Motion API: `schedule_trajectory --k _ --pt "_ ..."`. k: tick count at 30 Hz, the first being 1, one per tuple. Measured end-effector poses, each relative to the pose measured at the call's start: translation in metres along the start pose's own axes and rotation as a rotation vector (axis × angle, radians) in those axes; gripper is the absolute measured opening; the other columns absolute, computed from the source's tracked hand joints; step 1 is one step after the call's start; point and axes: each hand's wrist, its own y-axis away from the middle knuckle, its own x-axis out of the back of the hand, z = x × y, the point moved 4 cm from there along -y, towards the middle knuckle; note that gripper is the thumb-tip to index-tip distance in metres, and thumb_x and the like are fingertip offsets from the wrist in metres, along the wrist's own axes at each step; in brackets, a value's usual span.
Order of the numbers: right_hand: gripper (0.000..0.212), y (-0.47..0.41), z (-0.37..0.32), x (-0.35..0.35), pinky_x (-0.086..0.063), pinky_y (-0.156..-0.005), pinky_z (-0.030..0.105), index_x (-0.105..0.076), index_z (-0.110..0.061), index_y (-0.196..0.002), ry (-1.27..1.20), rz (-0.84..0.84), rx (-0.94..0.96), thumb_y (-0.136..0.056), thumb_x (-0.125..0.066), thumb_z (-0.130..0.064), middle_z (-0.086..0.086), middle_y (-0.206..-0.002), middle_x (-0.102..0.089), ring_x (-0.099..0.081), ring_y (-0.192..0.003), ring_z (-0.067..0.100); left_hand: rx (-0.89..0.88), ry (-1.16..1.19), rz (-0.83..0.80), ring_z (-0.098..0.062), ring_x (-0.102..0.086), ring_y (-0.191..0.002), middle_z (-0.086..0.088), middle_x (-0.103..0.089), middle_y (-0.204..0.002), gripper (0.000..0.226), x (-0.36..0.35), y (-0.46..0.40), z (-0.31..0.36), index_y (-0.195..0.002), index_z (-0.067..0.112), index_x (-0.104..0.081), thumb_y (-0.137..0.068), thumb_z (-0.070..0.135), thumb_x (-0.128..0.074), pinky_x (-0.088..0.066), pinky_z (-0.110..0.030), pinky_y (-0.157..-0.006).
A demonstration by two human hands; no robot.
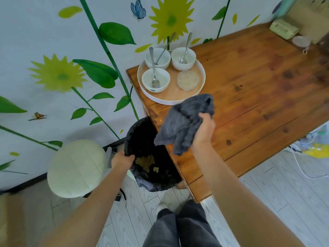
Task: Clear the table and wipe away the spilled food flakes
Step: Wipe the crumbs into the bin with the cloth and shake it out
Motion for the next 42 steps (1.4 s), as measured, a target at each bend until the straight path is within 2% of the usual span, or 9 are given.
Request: schedule_trajectory --k 5,11,17,21,29,33,38,40,42 --pt "0.011 -0.030 -0.063 0.009 -0.049 -0.058 0.023 -0.052 -0.009 -0.084 -0.076 0.052 0.247 -0.087 -0.043 -0.003 0.004 -0.077 -0.057 -0.060 -0.066 0.015 0.013 0.017 -0.004 -0.028 -0.056 -0.078 -0.009 -0.054 -0.068 0.015 -0.001 -0.003 0.000 -0.069 0.012 -0.050 -0.083 0.012 -0.058 -0.048 -0.038 -0.073" --pt "0.023 -0.070 -0.098 0.032 -0.049 -0.071 0.032 -0.057 -0.023 -0.091 0.047 0.118 0.406 -0.088 -0.045 -0.004 0.003 -0.094 -0.061 -0.059 -0.087 0.022 -0.015 -0.033 0.007 -0.036 -0.058 -0.106 -0.025 -0.058 -0.116 0.024 -0.002 -0.003 0.002 -0.107 0.001 -0.061 -0.086 0.012 -0.057 -0.043 -0.031 -0.078" --pt "0.014 -0.134 -0.059 0.056 -0.046 -0.076 0.033 -0.059 -0.019 -0.095 0.655 -0.016 0.159 -0.088 -0.049 -0.012 0.003 -0.092 -0.060 -0.059 -0.094 0.025 0.004 0.002 0.017 -0.032 -0.060 -0.087 -0.012 -0.059 -0.085 0.005 -0.004 -0.004 0.001 -0.084 0.010 -0.053 -0.084 0.013 -0.058 -0.048 -0.035 -0.077" --pt "0.055 -0.155 -0.019 0.064 -0.026 -0.112 0.048 -0.043 -0.020 -0.138 1.103 -0.183 0.102 -0.085 -0.055 -0.025 0.006 -0.146 -0.041 -0.031 -0.138 0.028 0.020 0.006 0.028 -0.027 -0.057 -0.082 -0.007 -0.056 -0.077 0.007 -0.005 -0.004 0.002 -0.088 0.012 -0.052 -0.084 0.014 -0.058 -0.041 -0.028 -0.068" --pt "0.014 -0.146 0.015 0.011 -0.013 -0.116 0.048 -0.057 -0.014 -0.092 1.685 -0.506 0.366 -0.082 -0.055 -0.025 0.002 -0.154 -0.026 -0.015 -0.144 0.024 0.060 0.020 0.044 -0.024 -0.055 -0.078 -0.007 -0.058 -0.075 0.008 -0.007 -0.008 0.000 -0.077 0.014 -0.054 -0.084 0.014 -0.058 -0.040 -0.028 -0.066" --pt "0.062 -0.086 0.049 0.000 -0.020 -0.114 0.047 -0.060 -0.010 -0.119 1.701 -0.775 0.476 -0.069 -0.044 -0.042 0.004 -0.147 -0.040 -0.027 -0.140 0.024 0.048 0.016 0.058 -0.024 -0.054 -0.078 -0.010 -0.059 -0.080 0.005 -0.007 -0.006 0.002 -0.085 0.009 -0.055 -0.084 0.013 -0.058 -0.039 -0.028 -0.067" --pt "0.028 0.007 0.114 -0.013 -0.002 -0.119 0.041 -0.060 -0.011 -0.108 1.659 -1.124 0.468 -0.083 -0.054 -0.021 -0.004 -0.147 -0.040 -0.024 -0.141 0.015 0.064 0.083 0.057 -0.031 -0.060 -0.089 -0.022 -0.065 -0.094 0.013 -0.006 -0.002 0.005 -0.091 0.007 -0.063 -0.090 0.009 -0.050 -0.045 -0.033 -0.076" --pt "0.033 0.018 0.125 -0.015 -0.020 -0.116 0.035 -0.056 -0.003 -0.116 1.437 -1.109 0.322 -0.084 -0.053 -0.013 0.004 -0.139 -0.050 -0.038 -0.134 0.019 0.109 0.102 0.024 -0.035 -0.056 -0.113 -0.024 -0.060 -0.120 0.029 -0.006 -0.005 0.001 -0.118 -0.003 -0.058 -0.095 0.005 -0.042 -0.043 -0.036 -0.093" --pt "0.041 0.019 0.122 -0.017 -0.036 -0.101 0.024 -0.052 -0.003 -0.126 1.267 -1.022 0.123 -0.085 -0.051 -0.007 0.007 -0.126 -0.058 -0.051 -0.119 0.017 0.118 0.061 0.064 -0.030 -0.057 -0.111 -0.020 -0.062 -0.116 0.027 -0.003 -0.004 0.000 -0.113 -0.001 -0.059 -0.094 0.011 -0.044 -0.042 -0.031 -0.086"
